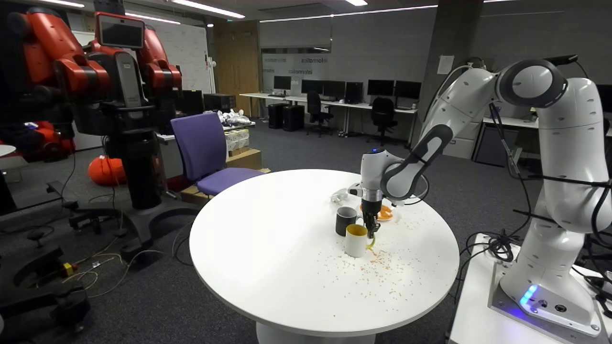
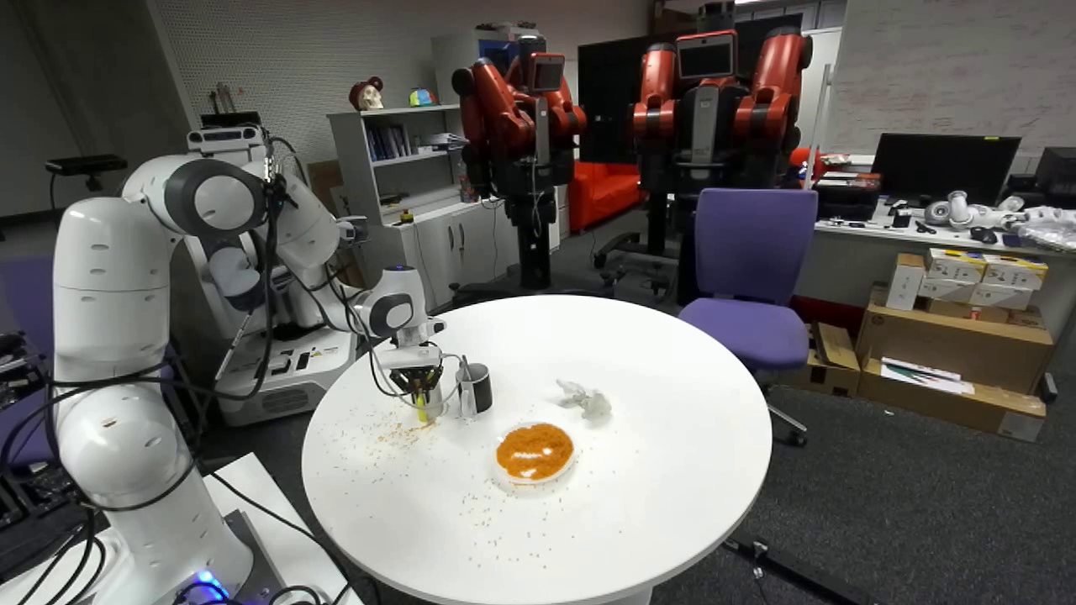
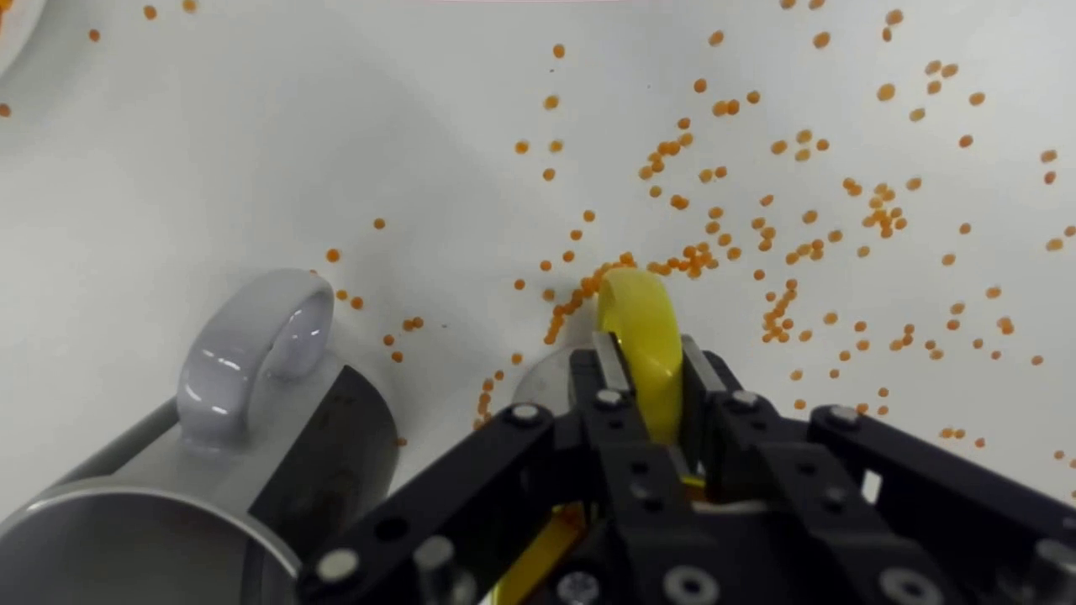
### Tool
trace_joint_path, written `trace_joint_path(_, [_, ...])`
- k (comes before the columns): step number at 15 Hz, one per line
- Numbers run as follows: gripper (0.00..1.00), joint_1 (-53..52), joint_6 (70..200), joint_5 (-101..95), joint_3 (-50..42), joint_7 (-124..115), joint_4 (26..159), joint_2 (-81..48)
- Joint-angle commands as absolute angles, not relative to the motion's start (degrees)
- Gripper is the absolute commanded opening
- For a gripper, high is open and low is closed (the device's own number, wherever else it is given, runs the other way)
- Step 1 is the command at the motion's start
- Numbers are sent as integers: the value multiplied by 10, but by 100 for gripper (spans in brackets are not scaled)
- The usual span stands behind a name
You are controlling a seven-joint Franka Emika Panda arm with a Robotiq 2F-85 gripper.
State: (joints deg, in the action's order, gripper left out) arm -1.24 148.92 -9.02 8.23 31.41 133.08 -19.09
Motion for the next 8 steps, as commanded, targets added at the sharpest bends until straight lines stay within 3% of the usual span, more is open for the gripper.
trace_joint_path(1, [5, 2, 1482, -78, 91, 333, 1316, -187])
trace_joint_path(8, [5, 22, 1436, -34, 110, 378, 1292, -135])
